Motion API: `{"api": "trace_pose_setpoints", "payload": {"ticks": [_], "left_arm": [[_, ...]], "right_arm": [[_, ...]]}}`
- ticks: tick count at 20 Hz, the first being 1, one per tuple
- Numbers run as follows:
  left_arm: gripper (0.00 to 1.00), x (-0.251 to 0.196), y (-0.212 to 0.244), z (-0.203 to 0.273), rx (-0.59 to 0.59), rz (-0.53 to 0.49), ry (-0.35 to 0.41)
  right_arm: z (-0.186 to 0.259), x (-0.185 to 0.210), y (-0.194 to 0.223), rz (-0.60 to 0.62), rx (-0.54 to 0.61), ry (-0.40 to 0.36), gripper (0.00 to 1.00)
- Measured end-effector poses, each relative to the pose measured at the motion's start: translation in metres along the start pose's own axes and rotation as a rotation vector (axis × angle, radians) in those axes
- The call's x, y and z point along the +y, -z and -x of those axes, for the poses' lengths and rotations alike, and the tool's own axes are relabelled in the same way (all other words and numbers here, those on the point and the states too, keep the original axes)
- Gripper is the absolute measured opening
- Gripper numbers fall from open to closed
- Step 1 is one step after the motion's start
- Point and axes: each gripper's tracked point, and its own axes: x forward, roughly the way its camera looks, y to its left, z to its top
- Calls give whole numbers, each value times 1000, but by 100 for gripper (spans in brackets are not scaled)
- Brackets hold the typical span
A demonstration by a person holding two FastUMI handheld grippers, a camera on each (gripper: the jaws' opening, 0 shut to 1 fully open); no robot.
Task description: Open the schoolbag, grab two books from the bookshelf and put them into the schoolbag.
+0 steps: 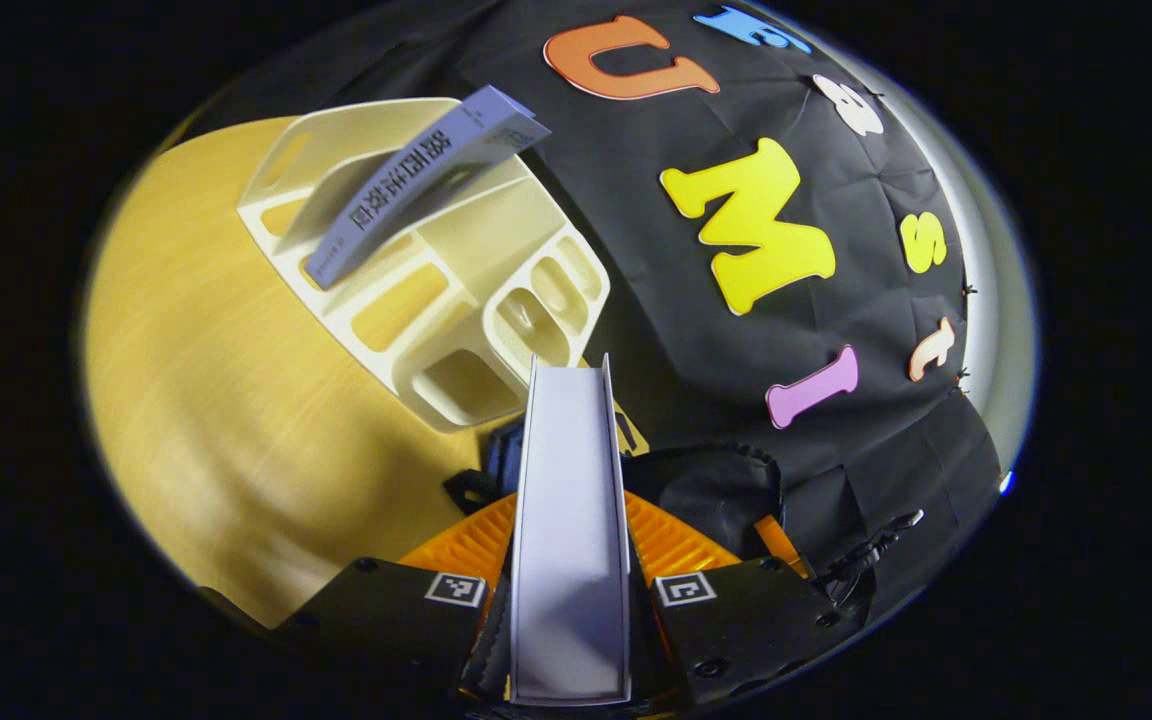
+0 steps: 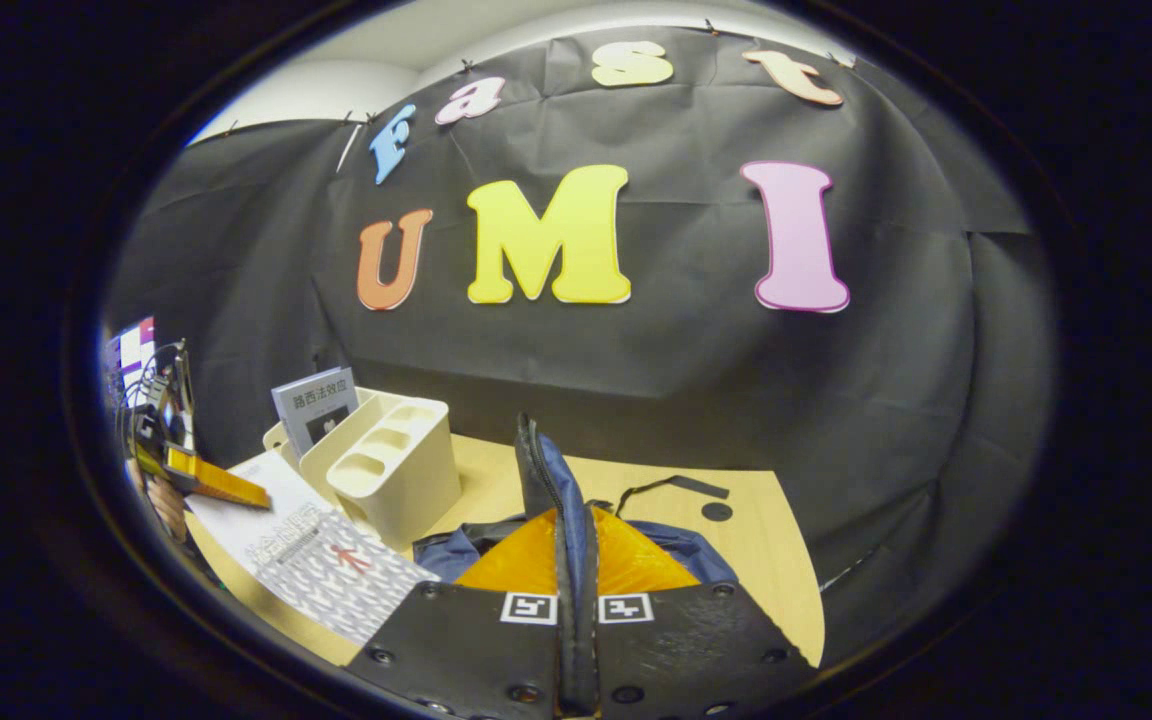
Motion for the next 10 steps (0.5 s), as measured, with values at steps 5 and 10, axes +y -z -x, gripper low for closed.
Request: {"api": "trace_pose_setpoints", "payload": {"ticks": [5, 10], "left_arm": [[47, -25, 18, -61, 18, 44, 41], [48, -41, 29, -123, -14, 62, 52]], "right_arm": [[6, -6, -14, 1, -29, 8, 0], [12, -11, -13, -14, -33, 14, 0]]}}
